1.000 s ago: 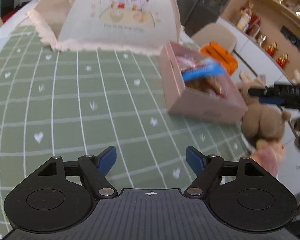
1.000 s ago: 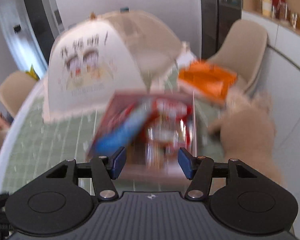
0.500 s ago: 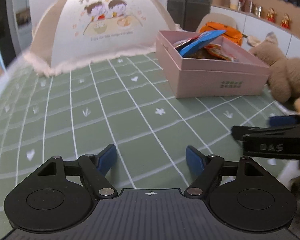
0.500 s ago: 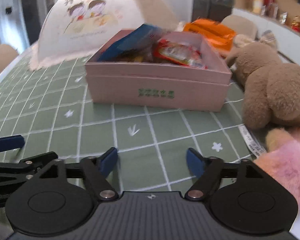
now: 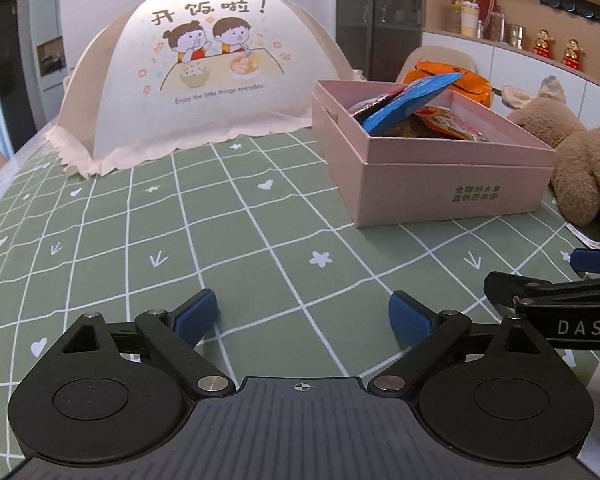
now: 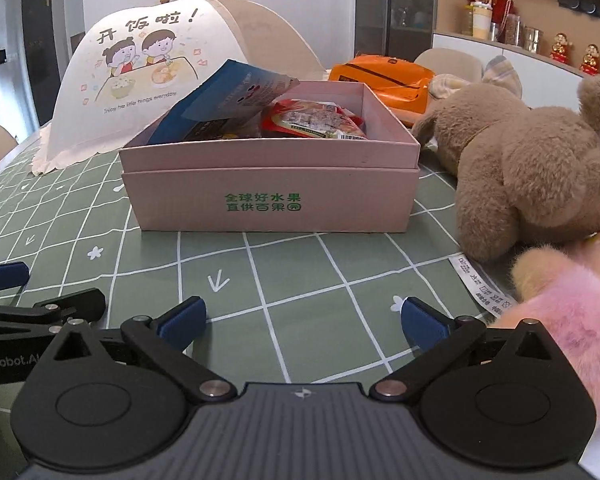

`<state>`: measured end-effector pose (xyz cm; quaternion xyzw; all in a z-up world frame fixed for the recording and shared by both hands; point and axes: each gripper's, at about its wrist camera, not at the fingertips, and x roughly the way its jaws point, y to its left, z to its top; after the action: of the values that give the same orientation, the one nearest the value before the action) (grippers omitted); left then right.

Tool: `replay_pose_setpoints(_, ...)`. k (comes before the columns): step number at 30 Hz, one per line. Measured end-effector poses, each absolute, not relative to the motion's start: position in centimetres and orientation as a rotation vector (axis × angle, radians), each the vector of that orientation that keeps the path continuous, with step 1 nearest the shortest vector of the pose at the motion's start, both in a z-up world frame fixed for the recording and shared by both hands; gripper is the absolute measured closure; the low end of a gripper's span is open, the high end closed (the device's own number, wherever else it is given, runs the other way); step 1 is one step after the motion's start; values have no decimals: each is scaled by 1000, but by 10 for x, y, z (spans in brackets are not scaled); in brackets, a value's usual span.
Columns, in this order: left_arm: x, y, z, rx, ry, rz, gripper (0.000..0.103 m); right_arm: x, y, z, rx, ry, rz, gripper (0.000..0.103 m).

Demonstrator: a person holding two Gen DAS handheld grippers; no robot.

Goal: Organize snacks

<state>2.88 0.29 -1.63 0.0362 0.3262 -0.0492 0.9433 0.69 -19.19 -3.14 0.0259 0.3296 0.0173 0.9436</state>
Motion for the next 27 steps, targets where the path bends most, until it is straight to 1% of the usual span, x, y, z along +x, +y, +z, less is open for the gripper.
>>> replay_pose_setpoints(27, 34, 4, -16, 66, 666, -88, 5, 7, -192, -32, 53, 672, 35, 0)
